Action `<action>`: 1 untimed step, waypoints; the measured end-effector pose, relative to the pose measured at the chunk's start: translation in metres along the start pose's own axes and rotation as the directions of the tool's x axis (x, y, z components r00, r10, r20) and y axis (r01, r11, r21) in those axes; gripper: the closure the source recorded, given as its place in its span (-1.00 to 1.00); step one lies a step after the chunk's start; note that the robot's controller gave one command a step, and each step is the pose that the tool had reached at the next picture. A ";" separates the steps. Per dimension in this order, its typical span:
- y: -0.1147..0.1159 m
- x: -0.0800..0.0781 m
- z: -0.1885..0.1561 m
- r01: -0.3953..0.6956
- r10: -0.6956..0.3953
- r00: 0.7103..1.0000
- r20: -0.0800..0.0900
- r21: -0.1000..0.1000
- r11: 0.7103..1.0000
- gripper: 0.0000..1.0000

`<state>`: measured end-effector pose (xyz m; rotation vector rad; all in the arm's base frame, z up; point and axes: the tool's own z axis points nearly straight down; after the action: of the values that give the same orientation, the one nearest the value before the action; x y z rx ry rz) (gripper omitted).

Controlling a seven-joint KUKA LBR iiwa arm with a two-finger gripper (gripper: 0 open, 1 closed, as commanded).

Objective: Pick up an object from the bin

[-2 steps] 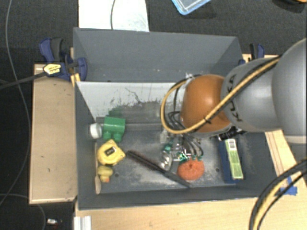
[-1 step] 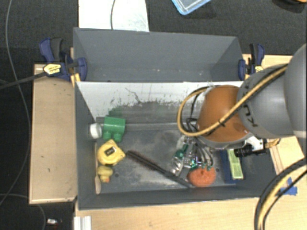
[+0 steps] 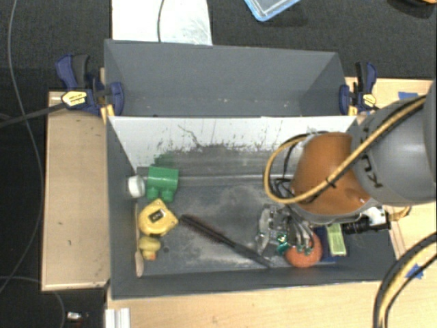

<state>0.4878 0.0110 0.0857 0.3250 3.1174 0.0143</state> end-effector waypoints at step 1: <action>0.000 0.000 0.000 -0.002 0.002 1.000 0.000 0.000 1.000 1.00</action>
Offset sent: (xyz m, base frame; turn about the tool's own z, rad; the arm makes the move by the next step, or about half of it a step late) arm -0.0044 -0.0102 0.0081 0.0153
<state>0.4878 0.0111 0.0857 0.3277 3.1171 0.0145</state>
